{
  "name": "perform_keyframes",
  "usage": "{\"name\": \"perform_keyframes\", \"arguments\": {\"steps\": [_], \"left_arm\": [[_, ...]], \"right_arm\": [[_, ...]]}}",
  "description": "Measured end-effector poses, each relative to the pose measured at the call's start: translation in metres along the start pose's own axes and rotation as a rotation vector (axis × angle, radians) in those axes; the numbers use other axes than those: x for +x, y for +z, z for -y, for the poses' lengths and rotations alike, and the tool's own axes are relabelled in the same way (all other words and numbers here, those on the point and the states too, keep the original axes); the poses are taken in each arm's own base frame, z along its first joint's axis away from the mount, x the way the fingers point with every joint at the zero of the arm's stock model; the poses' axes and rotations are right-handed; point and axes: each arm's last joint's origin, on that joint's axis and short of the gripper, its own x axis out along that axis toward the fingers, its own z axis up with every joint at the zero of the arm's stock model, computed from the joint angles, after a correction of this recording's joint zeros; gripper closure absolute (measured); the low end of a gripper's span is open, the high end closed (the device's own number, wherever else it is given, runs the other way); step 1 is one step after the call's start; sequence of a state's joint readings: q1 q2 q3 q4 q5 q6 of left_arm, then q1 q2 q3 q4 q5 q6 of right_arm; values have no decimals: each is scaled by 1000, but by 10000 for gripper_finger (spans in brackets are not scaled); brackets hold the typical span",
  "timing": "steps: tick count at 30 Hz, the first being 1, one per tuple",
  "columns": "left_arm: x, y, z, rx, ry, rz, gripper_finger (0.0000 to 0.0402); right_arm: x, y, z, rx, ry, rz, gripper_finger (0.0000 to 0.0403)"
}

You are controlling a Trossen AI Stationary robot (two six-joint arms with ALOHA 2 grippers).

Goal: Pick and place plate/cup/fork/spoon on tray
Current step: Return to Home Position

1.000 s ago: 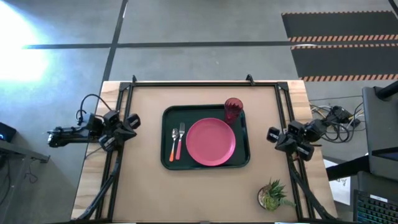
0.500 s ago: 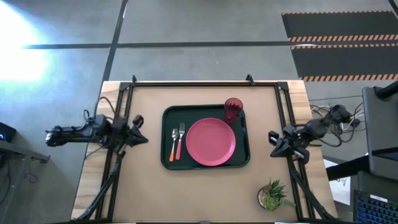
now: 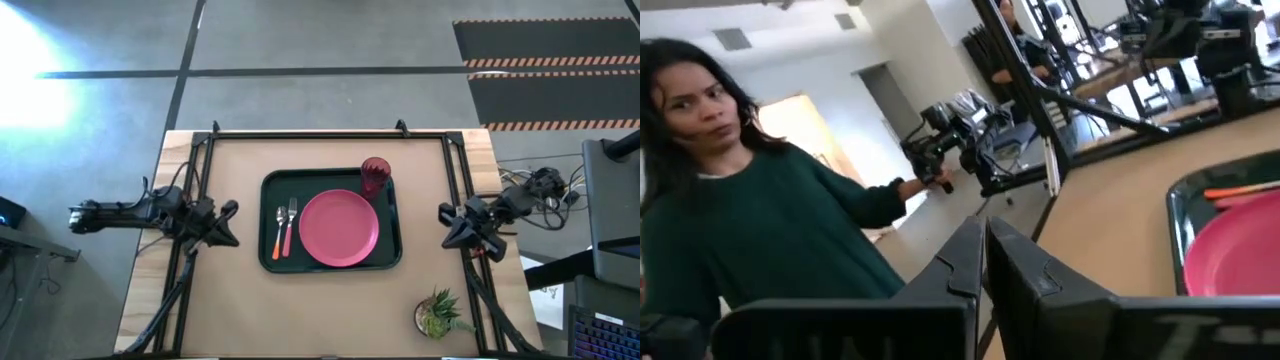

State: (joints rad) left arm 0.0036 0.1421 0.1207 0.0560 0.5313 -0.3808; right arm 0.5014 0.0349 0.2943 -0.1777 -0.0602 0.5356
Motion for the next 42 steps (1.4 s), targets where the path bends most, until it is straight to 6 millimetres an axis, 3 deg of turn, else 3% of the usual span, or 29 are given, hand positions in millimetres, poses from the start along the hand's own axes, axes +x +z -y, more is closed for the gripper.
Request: {"name": "perform_keyframes", "arguments": {"steps": [15, 23, 27, 32, 42], "left_arm": [[-3, 3, 4, 163, -40, 39, 402], [-2, -3, 0, 164, -15, 9, 402], [-1, -6, -2, 141, -1, -25, 402], [0, -11, -7, 116, 93, -56, 402], [-1, -8, -14, 366, 342, -29, 402]], "right_arm": [[15, -37, 18, -115, 281, 170, 394], [17, -43, 25, -97, 138, 141, 394], [19, -53, 34, -1, 3, 64, 394], [19, -57, 39, 29, -87, 44, 394], [19, -56, 39, -13, -106, 65, 394]]}}
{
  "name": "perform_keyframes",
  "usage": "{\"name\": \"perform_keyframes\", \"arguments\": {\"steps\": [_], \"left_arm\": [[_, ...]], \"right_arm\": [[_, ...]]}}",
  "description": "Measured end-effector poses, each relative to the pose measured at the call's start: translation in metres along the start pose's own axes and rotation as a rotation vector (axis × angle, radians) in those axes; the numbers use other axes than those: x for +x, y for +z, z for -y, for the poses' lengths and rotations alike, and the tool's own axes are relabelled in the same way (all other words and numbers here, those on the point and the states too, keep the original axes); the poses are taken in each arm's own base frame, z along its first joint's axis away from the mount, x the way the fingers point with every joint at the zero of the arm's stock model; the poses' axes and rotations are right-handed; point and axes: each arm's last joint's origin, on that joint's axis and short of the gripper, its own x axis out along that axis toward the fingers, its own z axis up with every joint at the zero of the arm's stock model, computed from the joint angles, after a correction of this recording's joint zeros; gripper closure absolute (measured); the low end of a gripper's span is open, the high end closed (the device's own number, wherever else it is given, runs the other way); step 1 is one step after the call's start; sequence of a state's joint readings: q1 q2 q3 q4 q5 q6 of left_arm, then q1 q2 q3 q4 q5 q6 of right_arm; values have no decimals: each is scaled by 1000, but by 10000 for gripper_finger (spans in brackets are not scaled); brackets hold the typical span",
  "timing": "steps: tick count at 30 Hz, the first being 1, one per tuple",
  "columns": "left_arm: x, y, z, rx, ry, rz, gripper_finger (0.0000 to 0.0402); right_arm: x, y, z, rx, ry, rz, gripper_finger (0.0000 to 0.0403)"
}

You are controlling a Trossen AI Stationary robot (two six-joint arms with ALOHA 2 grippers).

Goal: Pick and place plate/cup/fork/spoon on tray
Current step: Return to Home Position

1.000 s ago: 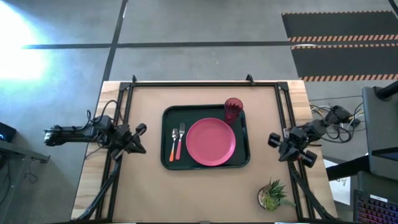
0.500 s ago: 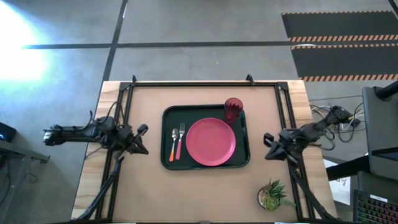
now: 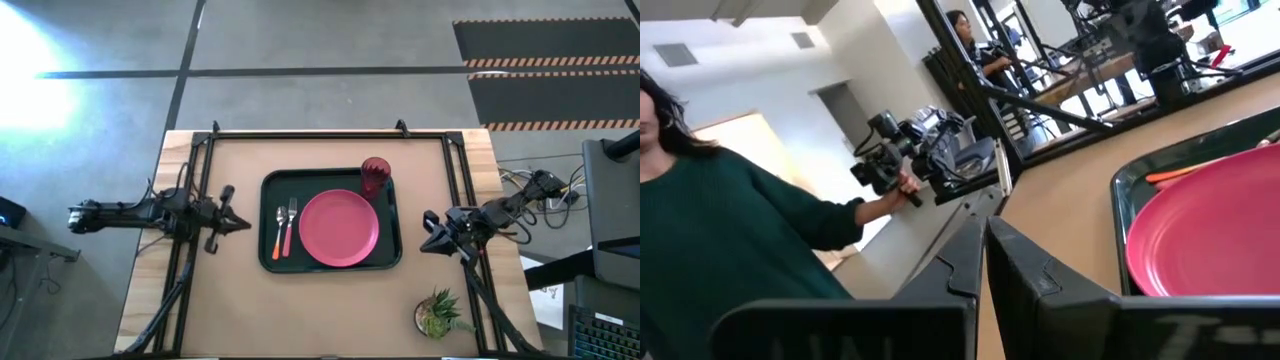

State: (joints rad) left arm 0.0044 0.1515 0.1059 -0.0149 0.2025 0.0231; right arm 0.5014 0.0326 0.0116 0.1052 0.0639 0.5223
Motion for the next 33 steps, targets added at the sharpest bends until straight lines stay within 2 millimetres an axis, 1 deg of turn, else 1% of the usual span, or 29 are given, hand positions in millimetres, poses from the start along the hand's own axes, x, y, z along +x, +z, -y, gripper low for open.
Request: {"name": "perform_keyframes", "arguments": {"steps": [4, 7, 9, 13, 18, 21, 23, 26, 33], "left_arm": [[-2, 3, -1, 90, 31, 31, 402], [-3, 3, 0, 122, 36, 38, 402], [-3, 1, -1, 122, 42, 36, 402], [-1, -10, -1, 113, 46, 18, 402], [1, -22, -2, 69, 74, 25, 402], [1, -19, -2, 72, 91, 50, 402], [1, -19, -2, 78, 92, 50, 402], [0, -19, -2, 80, 93, 57, 402], [0, -19, -2, 80, 94, 62, 402]], "right_arm": [[0, 0, 0, -6, -10, 5, 394], [0, 0, 0, -24, -16, 9, 394], [0, 1, 1, -52, -34, 20, 394], [0, 1, 3, -128, -93, 48, 394], [0, 0, 5, -144, -131, 39, 394], [-1, -1, 8, -156, -223, 51, 394], [-1, 0, 9, -205, -263, 65, 394], [-2, 2, 10, -266, -296, 74, 394], [-2, 4, 14, -274, -340, 76, 394]]}}
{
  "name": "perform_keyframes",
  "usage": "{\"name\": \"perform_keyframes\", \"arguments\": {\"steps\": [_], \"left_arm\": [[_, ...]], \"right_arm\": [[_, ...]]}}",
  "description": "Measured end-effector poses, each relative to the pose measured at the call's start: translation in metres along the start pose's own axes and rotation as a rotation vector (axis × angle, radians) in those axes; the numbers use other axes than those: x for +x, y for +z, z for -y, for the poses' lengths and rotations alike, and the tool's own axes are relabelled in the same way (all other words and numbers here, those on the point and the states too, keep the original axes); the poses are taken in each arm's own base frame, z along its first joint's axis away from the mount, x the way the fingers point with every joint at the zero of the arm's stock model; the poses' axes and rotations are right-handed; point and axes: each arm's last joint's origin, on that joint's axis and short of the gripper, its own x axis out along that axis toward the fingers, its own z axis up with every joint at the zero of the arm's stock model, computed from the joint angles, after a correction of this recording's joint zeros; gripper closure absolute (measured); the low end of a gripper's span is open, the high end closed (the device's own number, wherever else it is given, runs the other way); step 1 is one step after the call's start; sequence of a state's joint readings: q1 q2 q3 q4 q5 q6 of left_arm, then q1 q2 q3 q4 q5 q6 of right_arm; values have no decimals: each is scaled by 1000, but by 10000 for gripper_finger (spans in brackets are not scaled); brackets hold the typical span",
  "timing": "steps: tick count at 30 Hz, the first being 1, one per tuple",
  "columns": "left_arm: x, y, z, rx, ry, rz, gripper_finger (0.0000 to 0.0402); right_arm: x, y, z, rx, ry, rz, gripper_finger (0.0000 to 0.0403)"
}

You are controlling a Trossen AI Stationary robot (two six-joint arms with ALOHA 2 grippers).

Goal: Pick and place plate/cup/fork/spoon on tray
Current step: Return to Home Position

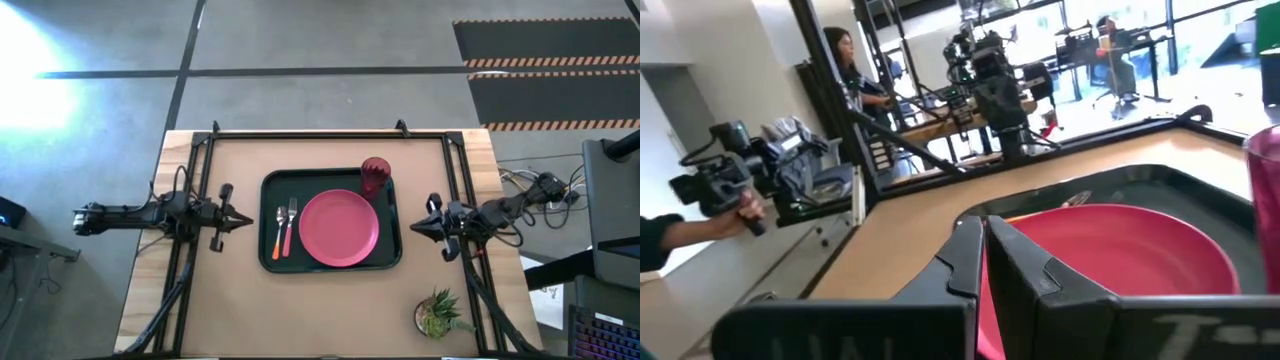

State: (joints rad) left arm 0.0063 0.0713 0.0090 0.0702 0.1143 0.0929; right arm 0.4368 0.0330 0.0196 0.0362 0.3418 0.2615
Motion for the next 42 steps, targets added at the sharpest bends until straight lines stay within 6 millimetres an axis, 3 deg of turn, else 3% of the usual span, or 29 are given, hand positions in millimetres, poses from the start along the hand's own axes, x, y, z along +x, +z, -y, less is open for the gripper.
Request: {"name": "perform_keyframes", "arguments": {"steps": [16, 26, 42], "left_arm": [[-1, 1, 0, -6, 1, 15, 402], [-1, 1, 0, -6, 1, 14, 402], [-1, -3, 0, -14, -4, -21, 402]], "right_arm": [[3, 5, 23, -164, -178, 16, 394], [4, 4, 29, -71, -8, -63, 394], [3, 5, 29, -25, 55, -72, 394]]}}
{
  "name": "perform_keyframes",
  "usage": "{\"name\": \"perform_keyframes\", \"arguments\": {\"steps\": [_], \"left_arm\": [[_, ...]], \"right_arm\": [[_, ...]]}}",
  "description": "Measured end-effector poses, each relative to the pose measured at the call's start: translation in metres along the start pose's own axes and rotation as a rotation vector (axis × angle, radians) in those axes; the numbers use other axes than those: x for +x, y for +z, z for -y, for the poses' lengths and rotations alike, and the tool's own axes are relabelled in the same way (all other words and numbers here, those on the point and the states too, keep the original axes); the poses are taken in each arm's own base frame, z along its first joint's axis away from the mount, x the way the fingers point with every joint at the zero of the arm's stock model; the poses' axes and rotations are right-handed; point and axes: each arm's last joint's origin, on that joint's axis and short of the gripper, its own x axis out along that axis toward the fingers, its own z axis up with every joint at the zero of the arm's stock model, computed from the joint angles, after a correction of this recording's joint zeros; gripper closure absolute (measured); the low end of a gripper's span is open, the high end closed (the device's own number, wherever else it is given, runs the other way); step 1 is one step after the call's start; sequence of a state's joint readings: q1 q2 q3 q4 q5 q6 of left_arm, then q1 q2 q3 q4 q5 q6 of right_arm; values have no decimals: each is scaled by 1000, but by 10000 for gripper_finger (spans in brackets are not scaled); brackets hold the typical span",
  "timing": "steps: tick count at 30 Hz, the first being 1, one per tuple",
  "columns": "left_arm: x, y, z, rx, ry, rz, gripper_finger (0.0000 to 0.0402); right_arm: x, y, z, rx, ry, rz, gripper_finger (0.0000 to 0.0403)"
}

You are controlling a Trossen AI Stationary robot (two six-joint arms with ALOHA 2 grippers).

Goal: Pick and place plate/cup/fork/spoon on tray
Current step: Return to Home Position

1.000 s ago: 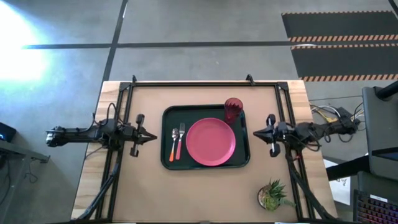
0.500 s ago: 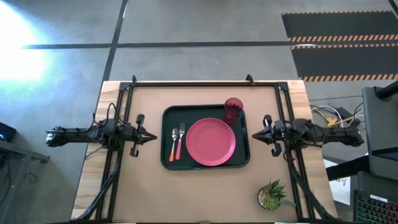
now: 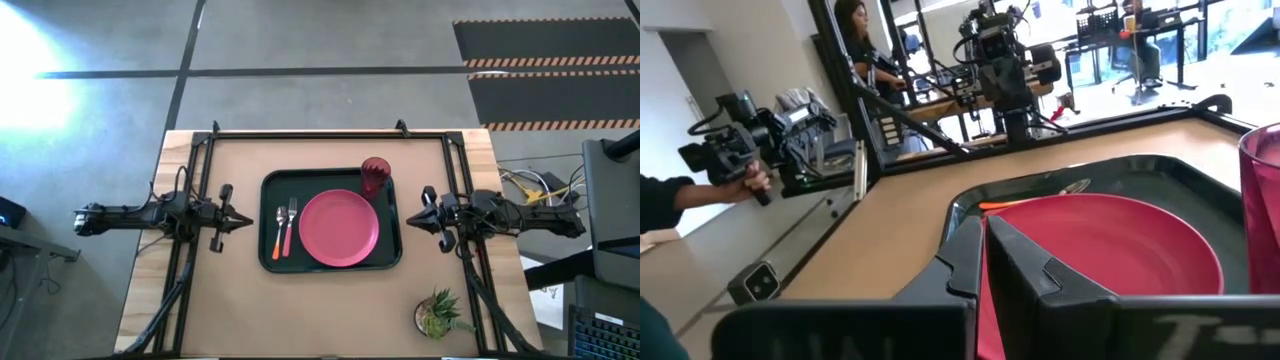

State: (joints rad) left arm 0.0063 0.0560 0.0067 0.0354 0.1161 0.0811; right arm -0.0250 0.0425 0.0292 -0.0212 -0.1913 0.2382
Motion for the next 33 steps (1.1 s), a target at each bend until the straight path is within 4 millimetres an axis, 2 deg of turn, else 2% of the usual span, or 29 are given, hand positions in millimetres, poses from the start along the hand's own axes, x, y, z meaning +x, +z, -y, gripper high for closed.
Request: {"name": "perform_keyframes", "arguments": {"steps": [17, 20, 25, 33], "left_arm": [[0, -3, -4, 9, 144, -39, 402], [1, -4, -5, 11, 163, -52, 402], [2, -6, -5, 5, 167, -78, 402], [3, -7, -5, 4, 172, -88, 402]], "right_arm": [[1, -2, 4, -74, -104, -10, 394], [2, -3, 5, -130, -132, -25, 394], [3, -4, 8, -211, -217, -43, 394], [3, -4, 8, -230, -223, -47, 394]]}}
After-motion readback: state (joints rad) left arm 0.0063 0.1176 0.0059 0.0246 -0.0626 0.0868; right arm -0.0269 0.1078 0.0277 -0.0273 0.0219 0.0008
